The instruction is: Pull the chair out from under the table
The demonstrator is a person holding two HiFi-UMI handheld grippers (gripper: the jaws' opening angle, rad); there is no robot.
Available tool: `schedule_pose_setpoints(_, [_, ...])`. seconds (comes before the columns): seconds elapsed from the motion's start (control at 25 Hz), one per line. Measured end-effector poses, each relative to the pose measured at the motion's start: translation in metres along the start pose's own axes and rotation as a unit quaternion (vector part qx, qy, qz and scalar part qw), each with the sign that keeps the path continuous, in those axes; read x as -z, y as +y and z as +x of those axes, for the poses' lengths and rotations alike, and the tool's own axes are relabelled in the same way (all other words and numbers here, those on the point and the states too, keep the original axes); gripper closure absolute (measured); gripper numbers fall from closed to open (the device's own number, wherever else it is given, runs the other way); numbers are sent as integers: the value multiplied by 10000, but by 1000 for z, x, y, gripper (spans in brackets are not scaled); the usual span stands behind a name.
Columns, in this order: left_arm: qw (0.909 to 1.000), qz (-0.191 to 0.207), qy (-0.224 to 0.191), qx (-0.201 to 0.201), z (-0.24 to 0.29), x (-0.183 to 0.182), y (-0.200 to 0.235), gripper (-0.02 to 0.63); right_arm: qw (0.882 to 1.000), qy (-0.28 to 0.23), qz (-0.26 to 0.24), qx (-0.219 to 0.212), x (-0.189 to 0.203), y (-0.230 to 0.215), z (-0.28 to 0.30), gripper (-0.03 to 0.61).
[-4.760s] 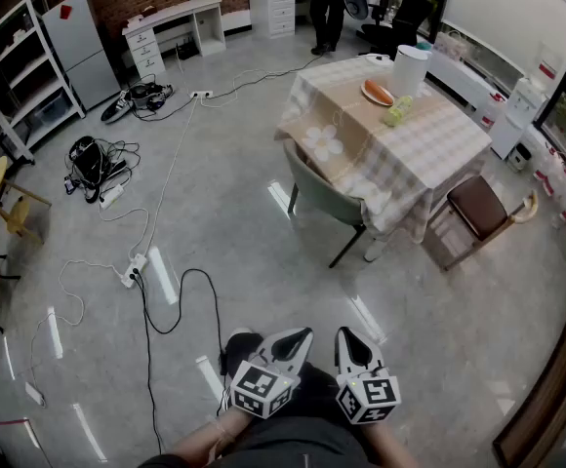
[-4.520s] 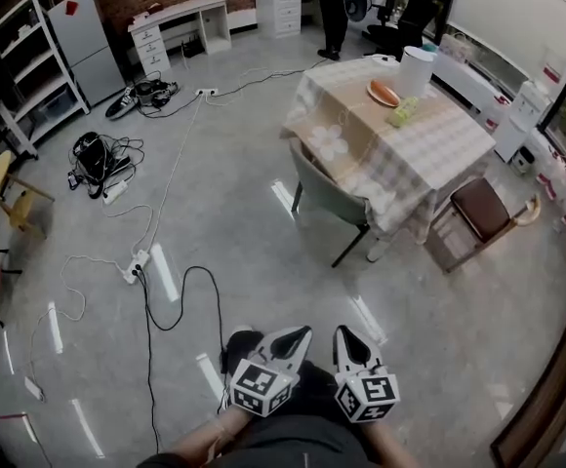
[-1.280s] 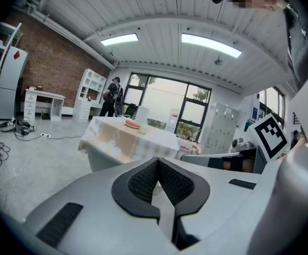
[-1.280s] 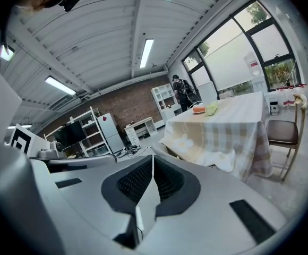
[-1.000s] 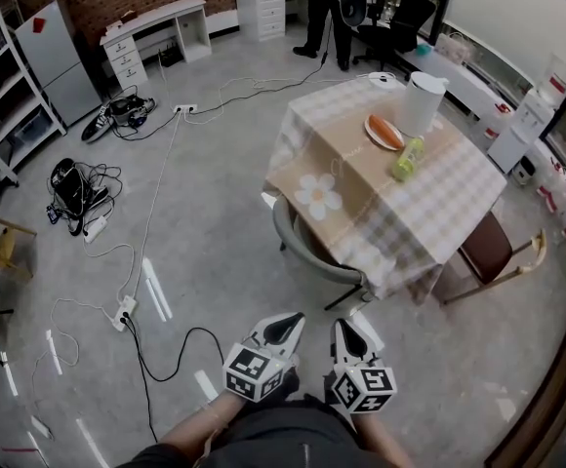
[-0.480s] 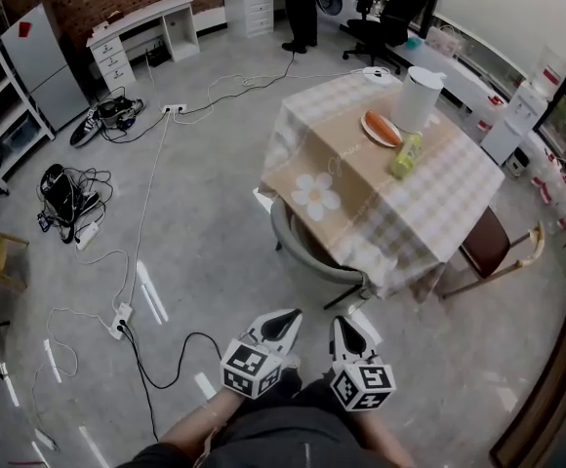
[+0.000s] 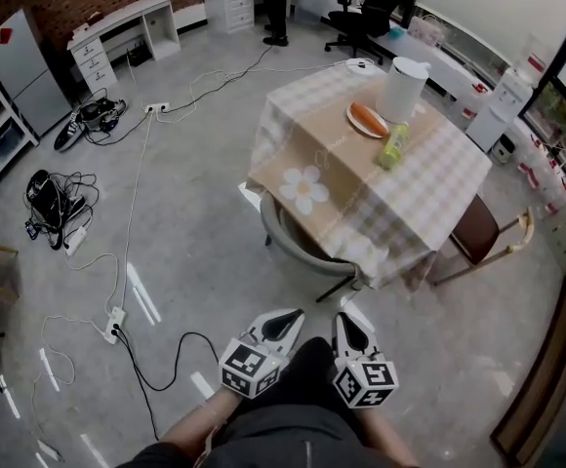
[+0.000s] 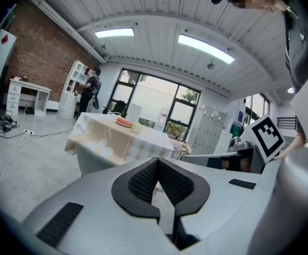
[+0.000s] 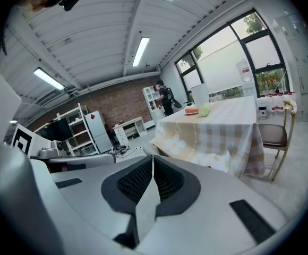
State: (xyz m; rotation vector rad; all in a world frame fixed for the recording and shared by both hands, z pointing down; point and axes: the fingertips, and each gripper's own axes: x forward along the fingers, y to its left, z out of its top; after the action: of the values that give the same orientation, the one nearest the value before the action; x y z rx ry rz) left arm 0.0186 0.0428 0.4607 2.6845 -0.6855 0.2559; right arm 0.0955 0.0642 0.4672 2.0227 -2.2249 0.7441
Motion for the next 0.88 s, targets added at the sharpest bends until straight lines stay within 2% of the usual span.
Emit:
schedule_pose_setpoints(0.16, [9999,33,-81,111,2,-3,-6,604,9999,-48,39,137,-2,-5,-7,561])
schedule_pose_setpoints(0.36, [9999,30,16,147,6,5,-8,604,9996,-36,113,250,4,-14,-11,561])
schedule_pose_setpoints(0.88, [9995,18,229,222,17,8,-6,604,9995,32,119,284,2,-12,-7,561])
